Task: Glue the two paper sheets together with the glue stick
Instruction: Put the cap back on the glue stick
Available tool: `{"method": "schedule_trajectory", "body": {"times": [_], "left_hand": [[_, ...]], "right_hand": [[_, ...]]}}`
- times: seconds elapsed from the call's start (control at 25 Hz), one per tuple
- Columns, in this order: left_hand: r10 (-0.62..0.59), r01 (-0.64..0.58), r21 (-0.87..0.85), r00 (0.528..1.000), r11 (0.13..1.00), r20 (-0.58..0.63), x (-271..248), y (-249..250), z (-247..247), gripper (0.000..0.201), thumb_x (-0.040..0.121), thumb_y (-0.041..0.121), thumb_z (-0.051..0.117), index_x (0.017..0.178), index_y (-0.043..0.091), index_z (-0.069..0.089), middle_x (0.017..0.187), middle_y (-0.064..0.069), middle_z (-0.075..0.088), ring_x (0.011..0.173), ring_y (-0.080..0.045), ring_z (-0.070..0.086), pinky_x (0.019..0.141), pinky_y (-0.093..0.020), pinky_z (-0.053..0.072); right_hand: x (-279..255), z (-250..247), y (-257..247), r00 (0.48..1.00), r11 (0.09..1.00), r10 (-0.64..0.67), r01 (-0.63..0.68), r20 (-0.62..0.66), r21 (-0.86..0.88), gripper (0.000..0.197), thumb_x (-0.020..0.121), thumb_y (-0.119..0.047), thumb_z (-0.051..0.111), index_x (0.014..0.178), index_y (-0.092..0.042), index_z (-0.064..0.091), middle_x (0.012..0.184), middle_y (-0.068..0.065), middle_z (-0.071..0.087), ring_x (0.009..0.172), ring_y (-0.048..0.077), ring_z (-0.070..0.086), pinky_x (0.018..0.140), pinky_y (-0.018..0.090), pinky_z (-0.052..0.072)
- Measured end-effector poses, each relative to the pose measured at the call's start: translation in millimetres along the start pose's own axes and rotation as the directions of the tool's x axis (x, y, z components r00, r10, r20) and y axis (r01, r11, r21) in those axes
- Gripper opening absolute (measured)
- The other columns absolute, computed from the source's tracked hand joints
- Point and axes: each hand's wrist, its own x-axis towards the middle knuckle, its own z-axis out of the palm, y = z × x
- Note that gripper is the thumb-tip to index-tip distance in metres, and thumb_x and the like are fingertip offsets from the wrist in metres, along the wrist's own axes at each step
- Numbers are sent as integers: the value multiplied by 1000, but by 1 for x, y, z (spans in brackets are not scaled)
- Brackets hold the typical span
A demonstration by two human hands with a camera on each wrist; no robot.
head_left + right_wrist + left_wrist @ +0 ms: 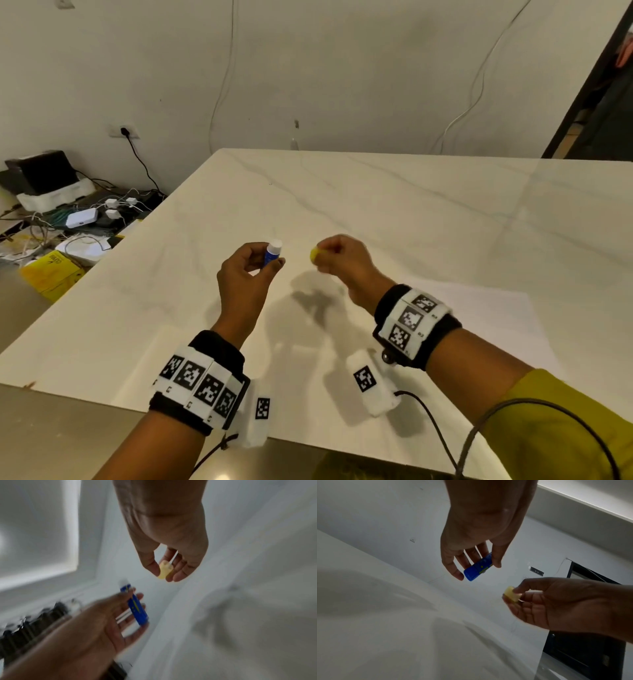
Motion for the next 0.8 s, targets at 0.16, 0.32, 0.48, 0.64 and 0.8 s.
{"method": "schedule_trajectory", "body": {"times": [0.16, 0.32, 0.48, 0.64, 0.8], "left_hand": [[20, -25, 36, 991, 999, 133, -11, 10, 22, 21, 73, 13, 76, 83, 26, 63, 80, 5, 67, 69, -5, 60, 69, -16, 50], [14, -37, 89, 968, 995, 250, -21, 23, 41, 19, 73, 15, 75, 88, 23, 65, 79, 8, 67, 68, -6, 62, 66, -14, 49], [28, -57, 105, 965, 993, 261, -27, 35, 53, 20, 73, 16, 76, 91, 18, 66, 78, 6, 67, 72, -10, 62, 66, -16, 48], [50, -94, 144, 958, 985, 282, -34, 44, 64, 22, 73, 17, 76, 93, 13, 69, 84, -3, 69, 75, -16, 63, 70, -20, 48], [74, -133, 187, 954, 973, 292, -38, 51, 73, 20, 72, 19, 76, 90, 12, 71, 84, -5, 71, 82, -22, 66, 77, -33, 54]], "right_hand": [[-11, -27, -29, 994, 992, -53, 41, 95, 119, 28, 93, -17, 52, 121, -19, 55, 91, -6, 58, 82, 8, 55, 74, 22, 47], [-25, -43, -22, 974, 976, -215, 214, 64, 29, 17, 89, -12, 58, 103, -20, 63, 90, -6, 63, 83, 10, 58, 74, 19, 49], [-30, -62, -14, 961, 960, -275, 276, 22, -48, 18, 82, -10, 67, 99, -15, 65, 96, 2, 69, 82, 9, 66, 76, 17, 55], [-39, -75, -20, 945, 942, -322, 325, 50, -83, 19, 81, -10, 68, 99, -14, 65, 88, -5, 69, 74, 1, 68, 74, 13, 55], [-47, -85, -26, 921, 874, -379, 389, 94, -291, 22, 77, -11, 73, 98, -8, 67, 83, -3, 67, 70, 2, 66, 70, 11, 54]]}}
